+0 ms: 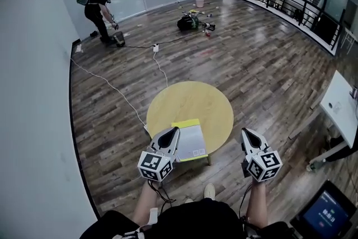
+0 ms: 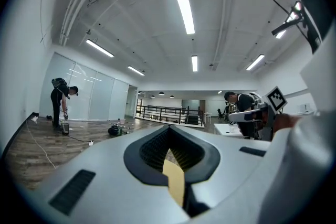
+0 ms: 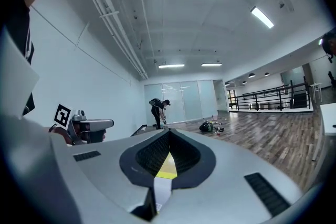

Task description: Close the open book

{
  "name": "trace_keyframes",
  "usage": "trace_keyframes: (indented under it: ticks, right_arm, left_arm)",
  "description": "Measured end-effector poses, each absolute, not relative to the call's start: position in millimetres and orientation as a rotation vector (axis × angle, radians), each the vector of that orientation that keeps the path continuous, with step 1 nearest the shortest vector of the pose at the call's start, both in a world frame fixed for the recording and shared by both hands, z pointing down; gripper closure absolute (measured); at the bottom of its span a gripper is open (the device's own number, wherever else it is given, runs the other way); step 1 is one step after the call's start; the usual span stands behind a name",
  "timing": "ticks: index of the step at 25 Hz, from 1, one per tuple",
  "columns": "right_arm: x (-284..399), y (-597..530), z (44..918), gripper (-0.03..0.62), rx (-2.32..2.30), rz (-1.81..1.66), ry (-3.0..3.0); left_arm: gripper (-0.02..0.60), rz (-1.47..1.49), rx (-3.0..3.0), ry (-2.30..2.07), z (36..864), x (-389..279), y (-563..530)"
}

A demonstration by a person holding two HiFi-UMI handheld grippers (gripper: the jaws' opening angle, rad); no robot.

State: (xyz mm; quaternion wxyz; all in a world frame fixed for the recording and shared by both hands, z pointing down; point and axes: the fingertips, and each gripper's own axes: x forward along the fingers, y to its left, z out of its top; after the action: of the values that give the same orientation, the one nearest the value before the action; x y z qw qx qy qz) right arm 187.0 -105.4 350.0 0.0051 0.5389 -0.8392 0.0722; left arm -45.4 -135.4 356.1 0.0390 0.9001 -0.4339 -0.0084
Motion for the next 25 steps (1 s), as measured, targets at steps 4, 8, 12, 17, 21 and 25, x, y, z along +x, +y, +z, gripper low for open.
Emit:
trace_keyframes:
  ticks: [4,8,12,17,21,25]
  right_arm:
    - [195.4,-102.7,345.4,0.591,1.713,0.213,-2.630]
    - [196.6,-103.4,345.0,0.591,1.705,0.216,-2.642]
    - [191.7,-102.6,344.4,0.591,1.683,0.203,-2.639]
    - [188.7,-99.8,342.5,0.591,1.669,0.192,-2.654]
    - [183.8,-98.9,340.5,0.591,1.652,0.191,-2.668]
    - [179.3,-98.3,342.4,0.591,1.637,0.206,-2.674]
  left_arm:
    - [0.583,-0.025,2.784,-1.303,353.4,-33.1,-138.7]
    - [0.583,-0.026,2.791,-1.297,352.2,-27.6,-140.6]
    - [0.583,-0.024,2.788,-1.302,352.1,-28.0,-139.2]
    - [0.583,-0.023,2.788,-1.310,353.1,-27.0,-135.8]
    - [0.583,-0.029,2.785,-1.314,352.5,-28.9,-135.0]
    - [0.583,-0.031,2.790,-1.314,349.4,-29.2,-134.4]
